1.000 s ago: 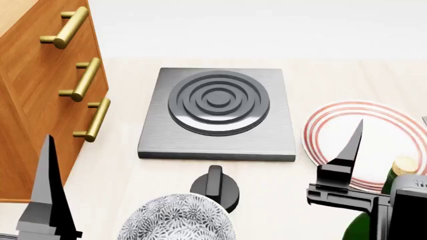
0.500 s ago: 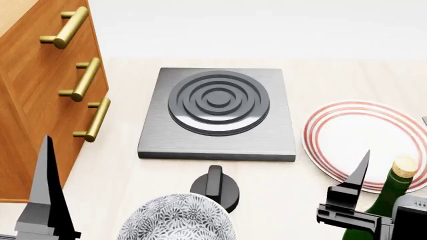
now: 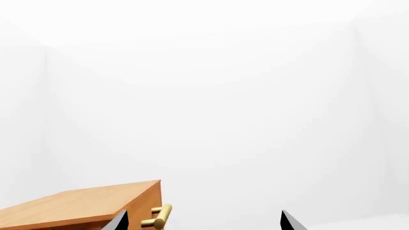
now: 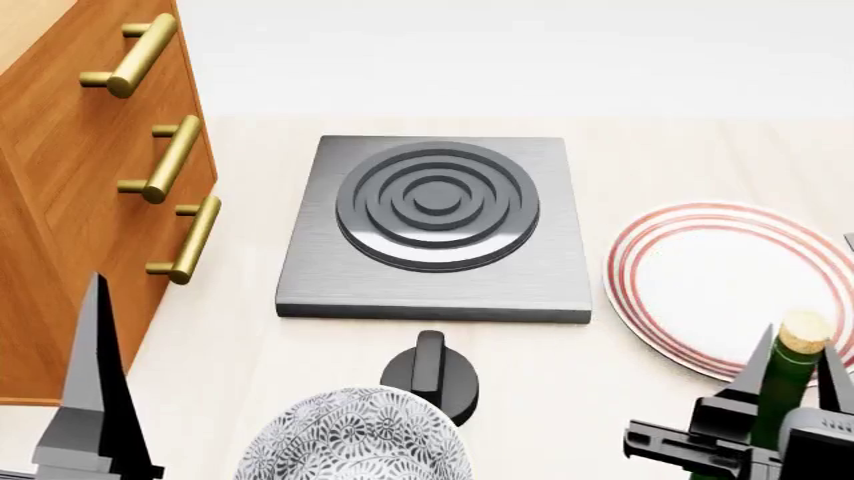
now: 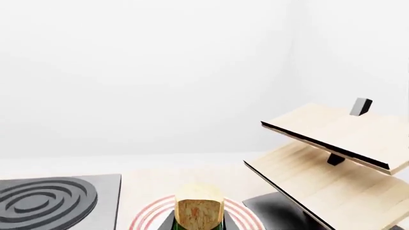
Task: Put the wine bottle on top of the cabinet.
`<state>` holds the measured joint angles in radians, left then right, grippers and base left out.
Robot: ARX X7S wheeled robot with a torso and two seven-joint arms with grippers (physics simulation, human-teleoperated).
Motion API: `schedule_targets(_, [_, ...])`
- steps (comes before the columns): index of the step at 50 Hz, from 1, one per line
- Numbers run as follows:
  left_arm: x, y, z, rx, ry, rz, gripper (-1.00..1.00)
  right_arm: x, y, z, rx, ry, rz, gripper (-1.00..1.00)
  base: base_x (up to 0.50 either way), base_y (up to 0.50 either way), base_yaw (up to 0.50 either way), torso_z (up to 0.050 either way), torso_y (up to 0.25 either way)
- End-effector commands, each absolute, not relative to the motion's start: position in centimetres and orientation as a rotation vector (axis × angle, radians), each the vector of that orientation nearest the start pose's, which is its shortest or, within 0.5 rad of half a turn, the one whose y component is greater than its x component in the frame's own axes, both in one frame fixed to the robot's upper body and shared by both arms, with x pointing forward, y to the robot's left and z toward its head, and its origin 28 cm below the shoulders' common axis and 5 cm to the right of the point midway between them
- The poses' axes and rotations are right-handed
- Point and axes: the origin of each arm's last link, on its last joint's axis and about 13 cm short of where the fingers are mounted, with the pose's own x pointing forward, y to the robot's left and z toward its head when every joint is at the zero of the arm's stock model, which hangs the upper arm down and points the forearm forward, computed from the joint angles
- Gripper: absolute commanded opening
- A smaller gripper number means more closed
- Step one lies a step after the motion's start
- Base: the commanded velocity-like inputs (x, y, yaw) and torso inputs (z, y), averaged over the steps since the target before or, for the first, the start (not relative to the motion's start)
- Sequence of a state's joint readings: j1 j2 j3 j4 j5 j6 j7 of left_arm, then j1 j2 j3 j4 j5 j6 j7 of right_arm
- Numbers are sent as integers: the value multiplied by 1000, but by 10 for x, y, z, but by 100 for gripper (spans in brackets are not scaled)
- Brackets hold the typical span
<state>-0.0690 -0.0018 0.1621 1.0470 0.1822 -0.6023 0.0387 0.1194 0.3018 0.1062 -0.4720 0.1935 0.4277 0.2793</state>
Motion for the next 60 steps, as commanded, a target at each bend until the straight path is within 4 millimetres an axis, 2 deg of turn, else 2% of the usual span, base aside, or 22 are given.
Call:
schedule_targets(1, [160,190,187,101,-517,-60,100,221,-169,116,-96,-168,-308,-100,0,0,0,0,0])
schedule_targets(12, [159,190,187,101,-516,-65,100,221,-170,119,-98,-171,-303,-100,0,0,0,0,0])
schedule_targets(15, [160,190,187,101,-514,-66,100,220,-169,126,-112,-185,-303,-100,0,0,0,0,0])
schedule_targets(21, [159,189,186,100,-508,-72,100,219,-164,160,-144,-290,-251,-100,0,0,0,0,0])
schedule_targets(33, [159,188,186,98,-504,-84,100,225,-161,198,-177,-350,-218,-100,0,0,0,0,0])
schedule_targets(50, [160,188,185,105,-496,-80,100,223,-137,222,-149,-434,-99,-100,0,0,0,0,0])
schedule_targets(60, [159,187,184,105,-486,-97,100,218,-125,233,-51,-468,-4,-100,0,0,0,0,0])
